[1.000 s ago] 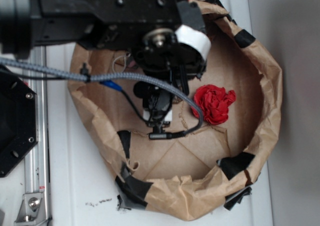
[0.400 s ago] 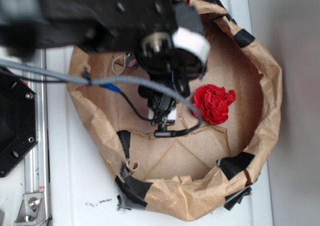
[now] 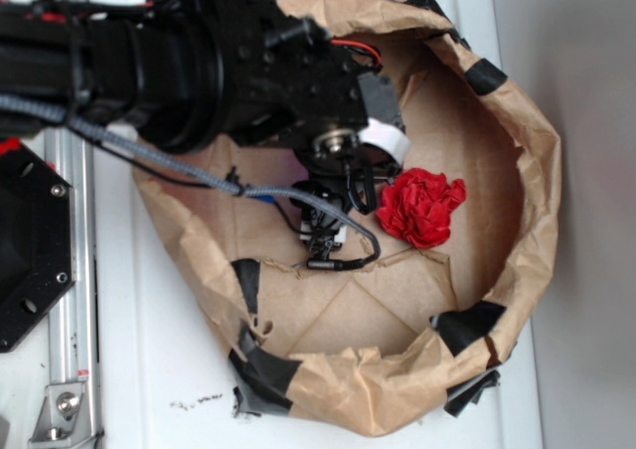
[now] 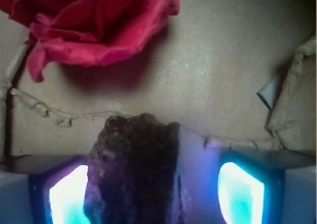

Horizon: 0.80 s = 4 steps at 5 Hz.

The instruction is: Grab the rock.

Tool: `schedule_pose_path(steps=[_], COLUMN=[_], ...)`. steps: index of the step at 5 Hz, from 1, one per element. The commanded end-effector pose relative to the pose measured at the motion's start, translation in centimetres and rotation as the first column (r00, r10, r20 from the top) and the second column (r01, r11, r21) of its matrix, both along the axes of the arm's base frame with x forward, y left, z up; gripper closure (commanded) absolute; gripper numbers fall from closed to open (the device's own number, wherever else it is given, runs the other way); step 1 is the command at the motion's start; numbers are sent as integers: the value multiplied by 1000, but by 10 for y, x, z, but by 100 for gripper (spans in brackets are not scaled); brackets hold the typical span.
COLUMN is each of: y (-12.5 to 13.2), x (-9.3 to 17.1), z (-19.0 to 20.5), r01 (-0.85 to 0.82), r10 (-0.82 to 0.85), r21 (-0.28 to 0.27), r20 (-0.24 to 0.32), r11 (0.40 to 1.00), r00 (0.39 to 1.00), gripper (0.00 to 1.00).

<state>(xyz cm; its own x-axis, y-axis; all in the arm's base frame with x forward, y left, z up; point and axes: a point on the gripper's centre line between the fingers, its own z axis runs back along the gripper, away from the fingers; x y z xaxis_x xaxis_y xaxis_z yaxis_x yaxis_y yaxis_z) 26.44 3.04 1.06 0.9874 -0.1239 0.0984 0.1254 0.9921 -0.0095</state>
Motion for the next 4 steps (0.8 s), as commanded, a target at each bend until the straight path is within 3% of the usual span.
schedule_pose_path(steps=[1, 2, 3, 4], y=[-18, -29, -43, -50], x=[10, 10, 0, 3], z=[35, 87, 139, 170], r01=[-3, 46, 41, -18], r10=[3, -34, -11, 51], r21=[13, -96, -156, -152], r20=[28, 122, 189, 219], r11=[1000, 994, 987, 988], r00=[1000, 992, 982, 974], gripper=[100, 100, 100, 100])
